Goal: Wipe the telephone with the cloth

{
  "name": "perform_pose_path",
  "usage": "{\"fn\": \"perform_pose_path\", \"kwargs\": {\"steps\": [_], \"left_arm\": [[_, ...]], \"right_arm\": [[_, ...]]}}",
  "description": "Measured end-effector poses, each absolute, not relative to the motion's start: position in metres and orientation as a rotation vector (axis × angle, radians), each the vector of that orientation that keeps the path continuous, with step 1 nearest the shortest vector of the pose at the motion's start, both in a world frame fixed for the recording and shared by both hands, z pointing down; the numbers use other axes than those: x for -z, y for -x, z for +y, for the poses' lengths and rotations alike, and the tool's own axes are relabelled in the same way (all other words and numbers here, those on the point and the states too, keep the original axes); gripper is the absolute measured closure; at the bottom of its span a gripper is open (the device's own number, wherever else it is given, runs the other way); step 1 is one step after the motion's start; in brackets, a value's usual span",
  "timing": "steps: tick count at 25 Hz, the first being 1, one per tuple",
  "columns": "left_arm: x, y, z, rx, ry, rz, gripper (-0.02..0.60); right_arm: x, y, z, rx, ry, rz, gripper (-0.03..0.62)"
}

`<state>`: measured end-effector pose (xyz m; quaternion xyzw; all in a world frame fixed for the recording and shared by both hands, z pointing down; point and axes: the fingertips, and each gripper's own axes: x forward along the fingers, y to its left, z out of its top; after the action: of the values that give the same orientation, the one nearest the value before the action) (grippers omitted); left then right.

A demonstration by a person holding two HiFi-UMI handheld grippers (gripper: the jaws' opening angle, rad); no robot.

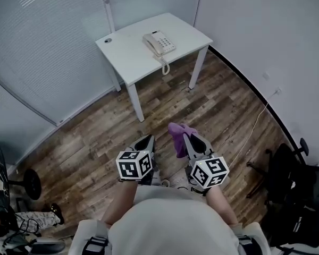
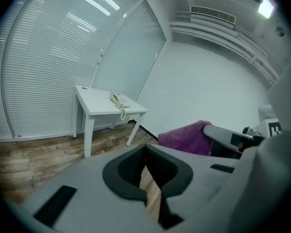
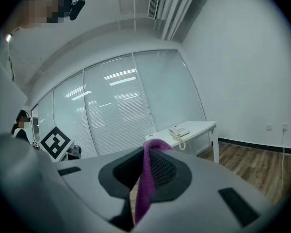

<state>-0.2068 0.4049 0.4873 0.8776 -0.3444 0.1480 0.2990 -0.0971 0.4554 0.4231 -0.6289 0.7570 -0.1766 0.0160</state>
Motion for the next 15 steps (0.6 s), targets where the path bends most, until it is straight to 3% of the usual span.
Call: {"fn": "perform_pose_path", "kwargs": {"steps": [15], "left_arm": [[-0.493,0.201,0.347,-0.414,-2.309,-0.913,0.560]], "right_arm": [[-0.425,0.081,0.393,0.604,1.936,2.331,0.551]]}}
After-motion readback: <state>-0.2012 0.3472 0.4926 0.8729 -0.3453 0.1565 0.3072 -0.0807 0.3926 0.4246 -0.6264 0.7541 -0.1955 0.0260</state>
